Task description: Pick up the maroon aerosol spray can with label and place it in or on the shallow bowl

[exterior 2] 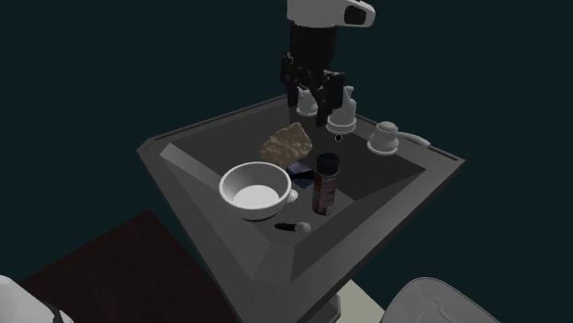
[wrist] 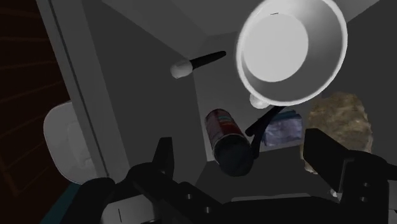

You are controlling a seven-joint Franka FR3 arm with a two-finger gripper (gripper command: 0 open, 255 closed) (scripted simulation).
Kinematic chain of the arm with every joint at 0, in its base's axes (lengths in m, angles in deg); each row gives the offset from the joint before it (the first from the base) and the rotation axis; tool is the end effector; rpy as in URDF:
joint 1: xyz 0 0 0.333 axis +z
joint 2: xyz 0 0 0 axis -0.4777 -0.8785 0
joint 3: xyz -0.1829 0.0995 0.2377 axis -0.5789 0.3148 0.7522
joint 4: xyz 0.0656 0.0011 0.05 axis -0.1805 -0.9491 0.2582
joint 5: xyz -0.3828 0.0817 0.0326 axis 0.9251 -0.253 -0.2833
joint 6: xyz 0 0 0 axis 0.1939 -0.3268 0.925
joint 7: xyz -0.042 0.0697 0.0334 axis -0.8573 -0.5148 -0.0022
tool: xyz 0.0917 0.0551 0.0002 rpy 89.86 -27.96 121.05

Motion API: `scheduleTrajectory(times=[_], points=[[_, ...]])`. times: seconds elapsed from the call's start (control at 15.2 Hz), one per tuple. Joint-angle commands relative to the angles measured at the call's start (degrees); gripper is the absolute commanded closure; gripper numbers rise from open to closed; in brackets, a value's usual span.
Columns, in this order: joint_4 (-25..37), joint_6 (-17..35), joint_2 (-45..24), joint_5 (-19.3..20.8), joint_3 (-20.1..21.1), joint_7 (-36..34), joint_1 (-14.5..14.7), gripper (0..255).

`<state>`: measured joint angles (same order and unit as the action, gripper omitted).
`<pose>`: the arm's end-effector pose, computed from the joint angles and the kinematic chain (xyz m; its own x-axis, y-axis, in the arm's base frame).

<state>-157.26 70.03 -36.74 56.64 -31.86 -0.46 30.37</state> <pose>0.5182 -0.0618 0.4348 0.9695 -0.2447 -0.0091 -0.2449 -0.9683 -0.0485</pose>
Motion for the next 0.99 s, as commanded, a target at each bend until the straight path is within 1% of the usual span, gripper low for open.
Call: scheduleTrajectory(times=[0.0,0.46,0.92], points=[[1.77,2.15,-4.47,-1.74,-0.19,0.69,0.06,0],[12.21,5.37,-20.27,-7.98,0.05,3.78,-1.14,0],[26.6,5.22,-36.55,-12.9,1.76,5.38,-3.52,0]])
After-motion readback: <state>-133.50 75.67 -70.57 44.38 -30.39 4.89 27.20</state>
